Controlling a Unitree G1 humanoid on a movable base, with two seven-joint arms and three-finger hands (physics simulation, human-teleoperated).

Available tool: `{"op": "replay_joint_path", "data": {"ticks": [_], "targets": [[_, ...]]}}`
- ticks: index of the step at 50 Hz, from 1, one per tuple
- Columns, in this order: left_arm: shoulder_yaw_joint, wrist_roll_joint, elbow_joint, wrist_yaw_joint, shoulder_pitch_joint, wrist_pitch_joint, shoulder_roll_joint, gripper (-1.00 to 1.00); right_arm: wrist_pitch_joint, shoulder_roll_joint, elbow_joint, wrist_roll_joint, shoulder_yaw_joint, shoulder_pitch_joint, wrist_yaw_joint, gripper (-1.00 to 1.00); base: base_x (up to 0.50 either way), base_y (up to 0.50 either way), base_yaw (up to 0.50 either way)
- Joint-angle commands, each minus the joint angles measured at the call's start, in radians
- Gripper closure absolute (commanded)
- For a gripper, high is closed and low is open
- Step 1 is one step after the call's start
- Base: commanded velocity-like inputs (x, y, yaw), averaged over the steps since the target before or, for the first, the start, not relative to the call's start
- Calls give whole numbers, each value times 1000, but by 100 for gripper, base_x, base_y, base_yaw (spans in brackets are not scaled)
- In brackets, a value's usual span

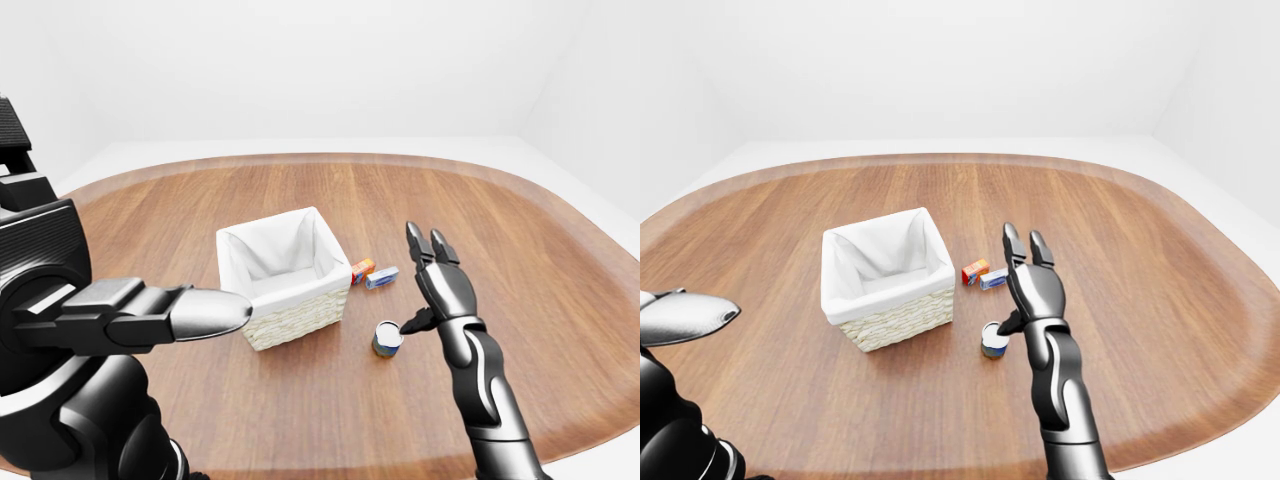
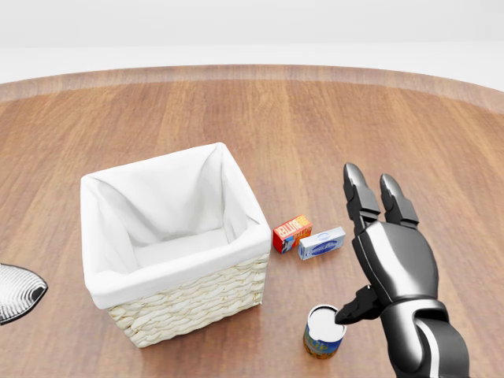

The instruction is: Pick up the alphabet soup and put it in the basket.

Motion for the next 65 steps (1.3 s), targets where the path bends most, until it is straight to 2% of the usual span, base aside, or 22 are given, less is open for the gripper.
{"op": "replay_joint_path", "data": {"ticks": [1, 5, 16, 27, 34, 47, 60, 65], "targets": [[5, -5, 0, 2, -1, 0, 0, -100, -28, -2, 191, -15, 32, -36, -77, -100, 0, 0, 0], [2, -6, -8, 6, -4, 0, 1, -100, -20, 13, 225, 32, 41, -40, -44, -100, 0, 0, 0], [6, -8, 3, 6, -7, 0, 5, -100, -18, -12, 351, -89, 86, -84, -40, -100, 0, 0, 0], [2, -5, 4, 7, -3, 0, 3, -100, -44, -20, 430, -116, 79, -67, -78, -100, 0, 0, 0], [4, -4, 6, 4, 0, 0, 2, -100, -32, -6, 425, -136, 97, -51, -61, -100, 0, 0, 0], [-4, 2, 5, 4, 2, 0, 3, -100, -58, -3, 612, -152, 122, -84, -170, -100, 0, 0, 0], [-2, 5, 5, 0, -2, 0, 1, -100, -52, 10, 711, -144, 138, -137, -199, -100, 0, 0, 0], [-6, 8, -3, 0, -4, 0, 1, -100, -60, 5, 778, -150, 140, -177, -224, -100, 0, 0, 0]]}}
